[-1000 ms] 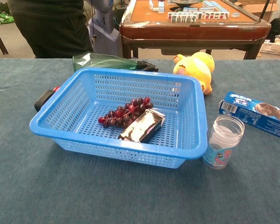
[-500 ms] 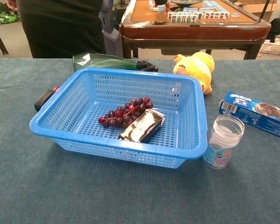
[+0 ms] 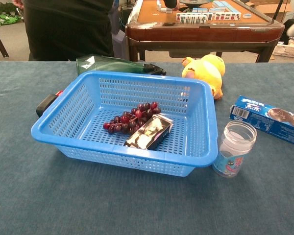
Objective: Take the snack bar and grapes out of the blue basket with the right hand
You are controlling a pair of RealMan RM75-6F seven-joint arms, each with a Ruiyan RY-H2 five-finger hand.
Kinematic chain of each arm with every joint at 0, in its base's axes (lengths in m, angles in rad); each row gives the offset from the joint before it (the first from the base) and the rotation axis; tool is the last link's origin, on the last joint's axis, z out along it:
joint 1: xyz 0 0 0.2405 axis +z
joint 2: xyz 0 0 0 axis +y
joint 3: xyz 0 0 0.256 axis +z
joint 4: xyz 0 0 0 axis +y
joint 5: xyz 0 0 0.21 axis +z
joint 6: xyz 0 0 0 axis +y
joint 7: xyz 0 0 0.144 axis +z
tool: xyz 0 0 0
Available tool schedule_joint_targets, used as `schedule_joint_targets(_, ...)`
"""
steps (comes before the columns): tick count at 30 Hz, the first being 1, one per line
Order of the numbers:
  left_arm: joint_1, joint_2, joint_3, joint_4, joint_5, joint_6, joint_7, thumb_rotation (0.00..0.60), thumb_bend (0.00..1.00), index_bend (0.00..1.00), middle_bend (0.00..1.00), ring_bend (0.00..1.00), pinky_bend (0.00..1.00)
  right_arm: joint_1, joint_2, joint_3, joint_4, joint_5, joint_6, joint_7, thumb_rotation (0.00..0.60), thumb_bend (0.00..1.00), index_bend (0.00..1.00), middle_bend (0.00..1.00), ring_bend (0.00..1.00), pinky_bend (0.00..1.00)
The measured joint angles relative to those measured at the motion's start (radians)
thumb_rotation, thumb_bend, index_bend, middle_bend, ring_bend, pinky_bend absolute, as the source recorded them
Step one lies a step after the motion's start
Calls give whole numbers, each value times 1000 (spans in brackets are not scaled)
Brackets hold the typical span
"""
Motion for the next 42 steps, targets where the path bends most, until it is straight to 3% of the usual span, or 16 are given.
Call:
schedule_joint_targets(10, 14, 4, 5, 20, -4, 12, -23, 600, 327, 230, 48, 51, 80, 273, -66, 122, -66, 154, -318, -93, 600, 61, 194, 263, 285, 465)
schedule_joint_targets(18, 14, 2, 7, 23, -6, 8, -18, 600, 327, 230, 49, 51, 80, 497, -246, 172, 27, 405, -525, -239, 600, 61, 194, 263, 285, 465)
schedule_joint_targets(24, 11, -2, 4, 27, -17, -2, -10, 600, 327, 230, 49, 51, 80, 620, -399, 163, 173, 563, -590, -338, 600, 58, 194, 263, 285, 465)
schedule_joint_targets(32, 7, -6, 2, 32, -24, -9, -6, 600, 327, 230, 49, 51, 80, 736, -544, 111, 324, 712, -626, -418, 600, 8, 194, 261, 285, 465)
schedule_joint_targets(42, 11, -5, 2, 36, -30, -8, -10, 600, 327, 230, 49, 51, 80, 789, -619, 42, 404, 761, -622, -448, 600, 0, 173, 246, 285, 465)
